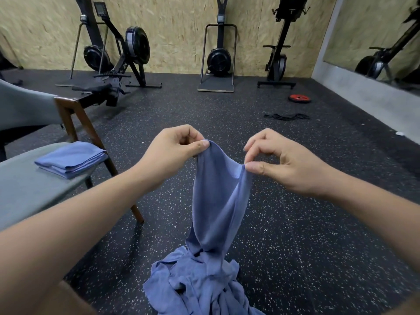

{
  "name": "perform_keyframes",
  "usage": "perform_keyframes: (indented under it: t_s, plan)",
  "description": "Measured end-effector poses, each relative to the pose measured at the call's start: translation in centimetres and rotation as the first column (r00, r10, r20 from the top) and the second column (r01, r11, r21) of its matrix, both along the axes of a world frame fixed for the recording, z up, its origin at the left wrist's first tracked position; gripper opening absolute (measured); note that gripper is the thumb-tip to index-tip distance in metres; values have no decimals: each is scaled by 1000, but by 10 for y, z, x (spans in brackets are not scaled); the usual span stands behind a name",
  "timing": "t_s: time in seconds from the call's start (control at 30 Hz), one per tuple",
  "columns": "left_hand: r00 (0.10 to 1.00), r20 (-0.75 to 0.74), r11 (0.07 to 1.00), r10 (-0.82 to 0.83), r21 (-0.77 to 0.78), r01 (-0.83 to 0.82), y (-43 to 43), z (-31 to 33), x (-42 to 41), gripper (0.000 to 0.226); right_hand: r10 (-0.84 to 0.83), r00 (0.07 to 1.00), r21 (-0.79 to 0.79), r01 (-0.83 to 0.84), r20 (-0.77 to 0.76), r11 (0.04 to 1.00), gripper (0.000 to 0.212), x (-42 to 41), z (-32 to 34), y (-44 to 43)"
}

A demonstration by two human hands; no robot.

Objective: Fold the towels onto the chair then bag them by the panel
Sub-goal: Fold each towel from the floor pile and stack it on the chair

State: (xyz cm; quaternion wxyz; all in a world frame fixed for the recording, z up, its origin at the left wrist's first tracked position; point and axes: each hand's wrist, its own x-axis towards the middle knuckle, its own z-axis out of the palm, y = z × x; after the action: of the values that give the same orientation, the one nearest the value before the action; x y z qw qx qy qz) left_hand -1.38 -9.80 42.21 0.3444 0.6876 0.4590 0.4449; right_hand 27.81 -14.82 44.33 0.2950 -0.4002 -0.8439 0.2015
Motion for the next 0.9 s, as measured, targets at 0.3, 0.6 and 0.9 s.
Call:
perform_keyframes:
  t_s: [0.3,0.6,0.9]
  plan:
    - [987,68,985,-143,-90,149,-21,3,30,11,14,991,39,-9,-134,999,5,-15,-5,-1]
    - [971,127,974,-205,-76,215,-30,2,41,11,14,973,24,-9,-231,1000,5,-18,-12,5]
    - [972,144,977,-188,-72,200,-36,5,44,10,-68,965,25,76,-254,997,10,-17,-14,9]
